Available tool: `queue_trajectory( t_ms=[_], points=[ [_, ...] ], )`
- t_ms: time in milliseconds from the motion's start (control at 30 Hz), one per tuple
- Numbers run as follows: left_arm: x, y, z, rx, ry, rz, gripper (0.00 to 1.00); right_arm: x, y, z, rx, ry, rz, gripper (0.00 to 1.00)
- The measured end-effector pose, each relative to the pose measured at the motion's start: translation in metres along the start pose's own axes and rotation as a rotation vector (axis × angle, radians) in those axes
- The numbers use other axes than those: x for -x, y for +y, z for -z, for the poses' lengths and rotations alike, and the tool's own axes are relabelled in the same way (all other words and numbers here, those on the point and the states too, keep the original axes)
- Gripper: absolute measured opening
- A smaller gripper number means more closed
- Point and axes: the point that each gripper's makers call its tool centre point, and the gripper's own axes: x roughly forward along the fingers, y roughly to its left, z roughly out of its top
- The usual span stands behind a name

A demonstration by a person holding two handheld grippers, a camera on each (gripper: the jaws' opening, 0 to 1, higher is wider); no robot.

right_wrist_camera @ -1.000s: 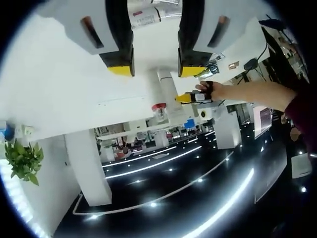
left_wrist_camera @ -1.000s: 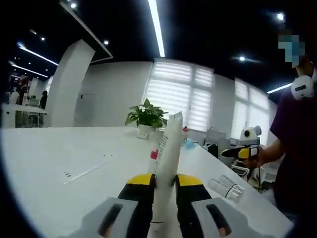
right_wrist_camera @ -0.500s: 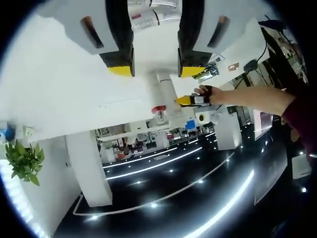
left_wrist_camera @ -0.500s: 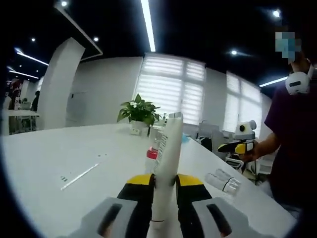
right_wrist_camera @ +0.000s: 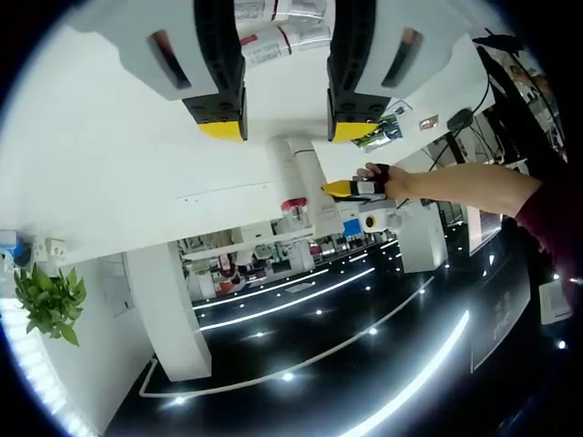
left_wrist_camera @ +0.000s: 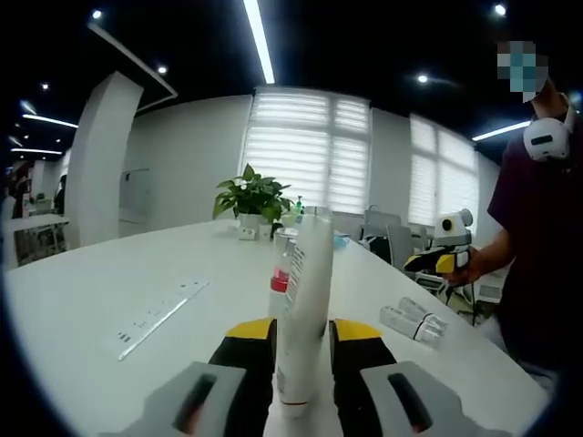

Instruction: Arrange the skincare products in the storage area until every visible bottle or jar stands upright without overlapping.

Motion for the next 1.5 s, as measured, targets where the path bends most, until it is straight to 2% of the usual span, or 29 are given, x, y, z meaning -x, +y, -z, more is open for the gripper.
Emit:
queue_trajectory(
  t_ms=[67, 133, 233, 300, 367, 433, 500, 600, 667, 700, 800, 833, 867, 900, 1000, 1100, 1167, 1300, 1400, 1433, 1500],
  points=[
    [0.002, 0.000, -0.004, 0.042, -0.033, -0.032, 0.36, 0.000, 0.000, 0.003, -0.005, 0.000, -0.003, 0.34],
    [0.004, -0.003, -0.004, 0.028, -0.037, -0.039, 0.42, -0.001, -0.001, 0.008, -0.004, 0.007, -0.003, 0.35],
    [0.006, -0.006, 0.002, 0.036, -0.007, -0.061, 0.46, -0.002, 0.001, 0.012, -0.003, 0.015, -0.003, 0.36],
    [0.014, -0.004, 0.009, 0.057, 0.013, -0.111, 0.49, -0.001, 0.003, 0.013, -0.004, 0.009, -0.006, 0.37],
    [0.023, -0.004, 0.009, 0.066, -0.011, -0.159, 0.52, -0.001, 0.004, 0.014, -0.002, 0.007, -0.007, 0.40],
    [0.032, -0.008, 0.009, 0.128, -0.043, -0.209, 0.55, 0.000, 0.003, 0.015, 0.000, 0.004, -0.003, 0.44],
    [0.040, -0.012, 0.005, 0.099, -0.079, -0.267, 0.58, 0.001, 0.003, 0.017, 0.007, 0.003, -0.005, 0.48],
    [0.046, -0.030, 0.002, 0.075, -0.122, -0.291, 0.61, 0.001, 0.000, 0.023, 0.003, 0.021, -0.003, 0.55],
    [0.051, -0.043, 0.004, 0.074, -0.124, -0.323, 0.64, 0.002, -0.001, 0.025, 0.000, 0.025, -0.001, 0.59],
    [0.052, -0.050, 0.001, 0.065, -0.152, -0.332, 0.65, 0.003, -0.002, 0.026, 0.002, 0.028, 0.002, 0.59],
    [0.055, -0.077, 0.002, 0.062, -0.177, -0.351, 0.67, 0.007, -0.002, 0.027, 0.007, 0.028, 0.006, 0.60],
    [0.057, -0.081, -0.001, 0.071, -0.214, -0.356, 0.67, 0.008, -0.002, 0.028, 0.003, 0.027, 0.005, 0.60],
    [0.057, -0.088, -0.001, 0.079, -0.231, -0.349, 0.67, 0.009, -0.002, 0.029, -0.036, 0.027, -0.001, 0.59],
    [0.056, -0.094, 0.001, 0.081, -0.222, -0.347, 0.68, 0.009, 0.000, 0.028, -0.065, 0.019, -0.009, 0.60],
    [0.055, -0.111, 0.006, 0.064, -0.205, -0.367, 0.69, 0.010, 0.001, 0.025, -0.053, 0.014, -0.010, 0.60],
    [0.058, -0.130, 0.002, 0.067, -0.251, -0.380, 0.70, 0.011, 0.002, 0.022, -0.062, 0.000, -0.015, 0.60],
    [0.060, -0.140, 0.002, 0.066, -0.261, -0.403, 0.70, 0.010, 0.002, 0.021, -0.063, -0.004, -0.016, 0.60],
    [0.060, -0.161, 0.008, 0.062, -0.256, -0.406, 0.70, 0.008, 0.005, 0.016, -0.058, -0.015, -0.027, 0.60],
    [0.064, -0.175, 0.014, 0.053, -0.254, -0.432, 0.71, 0.009, 0.006, 0.012, -0.050, -0.025, -0.039, 0.61],
    [0.066, -0.177, 0.015, 0.054, -0.261, -0.448, 0.71, 0.008, 0.006, 0.012, -0.043, -0.014, -0.049, 0.61],
    [0.073, -0.184, 0.015, 0.087, -0.330, -0.487, 0.71, 0.007, 0.006, 0.015, -0.048, 0.000, -0.064, 0.61]
  ],
)
